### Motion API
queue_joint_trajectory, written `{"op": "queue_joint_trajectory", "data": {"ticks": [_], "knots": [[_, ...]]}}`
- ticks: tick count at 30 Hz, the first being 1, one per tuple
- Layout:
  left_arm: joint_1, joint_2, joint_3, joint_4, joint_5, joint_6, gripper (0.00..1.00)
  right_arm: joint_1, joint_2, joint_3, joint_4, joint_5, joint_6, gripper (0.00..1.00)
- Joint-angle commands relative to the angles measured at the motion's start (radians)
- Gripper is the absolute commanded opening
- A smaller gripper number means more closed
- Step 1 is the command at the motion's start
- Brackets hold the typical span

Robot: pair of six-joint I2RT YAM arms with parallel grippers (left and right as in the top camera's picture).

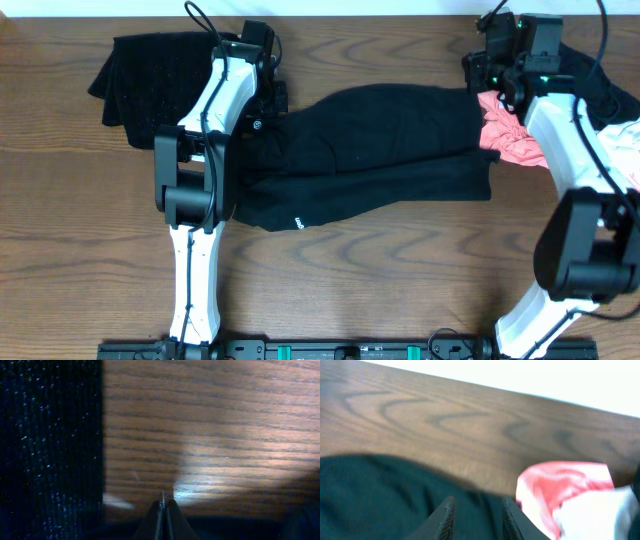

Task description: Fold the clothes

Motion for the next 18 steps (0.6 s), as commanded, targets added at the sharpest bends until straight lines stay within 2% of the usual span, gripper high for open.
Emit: {"op": "queue_joint_trajectory", "data": {"ticks": [1, 8, 14, 18], "knots": [[0.007, -0.078, -0.013, -0.009, -0.008, -0.013, 0.06, 0.01, 0.074, 0.014, 0.05, 0.005, 0.004, 0.28], [0.007, -0.178, -0.013, -0.007, -0.016, -0.013, 0.06, 0.009, 0.144, 0.014, 0.094, 0.005, 0.03, 0.28], [0.007, -0.197, -0.013, -0.004, -0.015, -0.013, 0.06, 0.009, 0.171, 0.014, 0.081, 0.004, 0.047, 0.29], [0.007, -0.195, -0.014, -0.029, -0.015, -0.025, 0.08, 0.01, 0.173, 0.014, 0.05, -0.019, 0.056, 0.38]]}}
